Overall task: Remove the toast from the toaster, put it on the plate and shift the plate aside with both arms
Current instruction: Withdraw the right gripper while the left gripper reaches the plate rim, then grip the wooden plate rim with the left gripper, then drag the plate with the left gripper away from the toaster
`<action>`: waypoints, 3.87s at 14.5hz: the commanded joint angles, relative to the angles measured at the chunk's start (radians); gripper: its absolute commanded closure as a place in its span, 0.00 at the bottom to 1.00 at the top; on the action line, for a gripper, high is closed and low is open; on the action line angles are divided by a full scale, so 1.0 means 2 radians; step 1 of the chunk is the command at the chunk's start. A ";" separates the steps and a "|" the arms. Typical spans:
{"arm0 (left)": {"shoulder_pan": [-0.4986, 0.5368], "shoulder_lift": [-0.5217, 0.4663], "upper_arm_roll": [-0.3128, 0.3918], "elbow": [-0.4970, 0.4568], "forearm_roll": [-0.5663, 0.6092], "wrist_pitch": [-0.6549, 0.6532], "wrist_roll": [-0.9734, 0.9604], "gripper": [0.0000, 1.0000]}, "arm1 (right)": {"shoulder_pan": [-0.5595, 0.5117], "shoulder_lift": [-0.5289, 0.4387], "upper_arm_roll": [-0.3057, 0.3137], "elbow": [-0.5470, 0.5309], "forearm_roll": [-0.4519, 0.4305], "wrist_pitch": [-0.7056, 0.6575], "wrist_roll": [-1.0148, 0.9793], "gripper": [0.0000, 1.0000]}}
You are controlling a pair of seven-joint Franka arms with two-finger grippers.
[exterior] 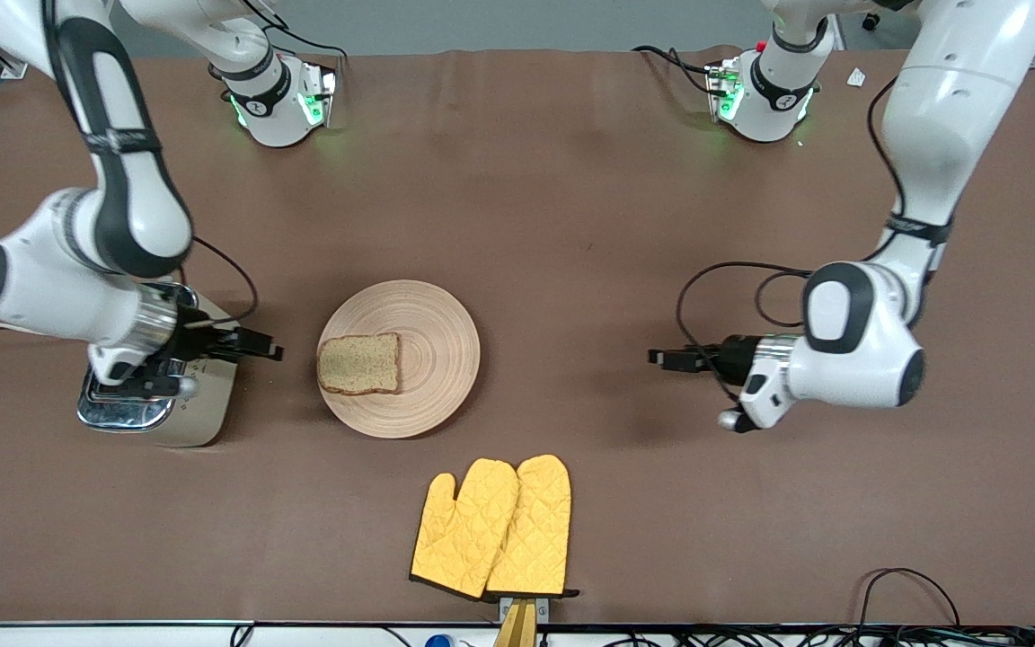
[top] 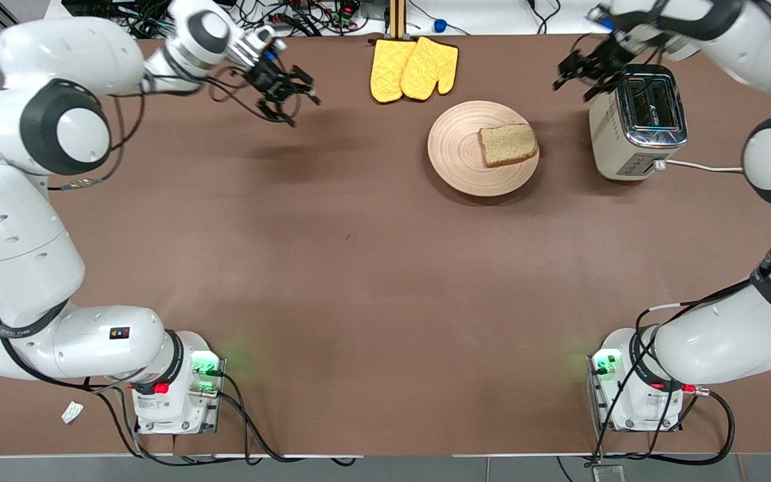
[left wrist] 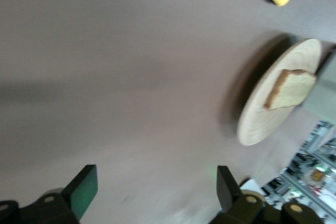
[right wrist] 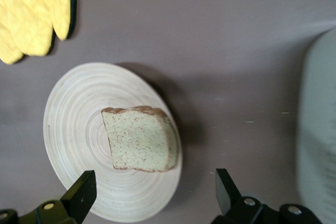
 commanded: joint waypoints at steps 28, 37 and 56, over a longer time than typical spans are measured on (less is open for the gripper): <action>-0.243 0.190 -0.045 0.134 -0.194 0.349 0.164 0.99 | -0.116 -0.179 0.073 0.132 -0.260 -0.289 0.033 0.00; -0.081 0.076 -0.094 0.010 -0.188 0.287 0.207 0.99 | -0.113 -0.182 0.061 0.133 -0.255 -0.309 0.034 0.00; 0.369 0.090 -0.085 -0.041 0.033 -0.047 0.447 1.00 | -0.107 -0.182 0.073 0.138 -0.256 -0.316 0.033 0.00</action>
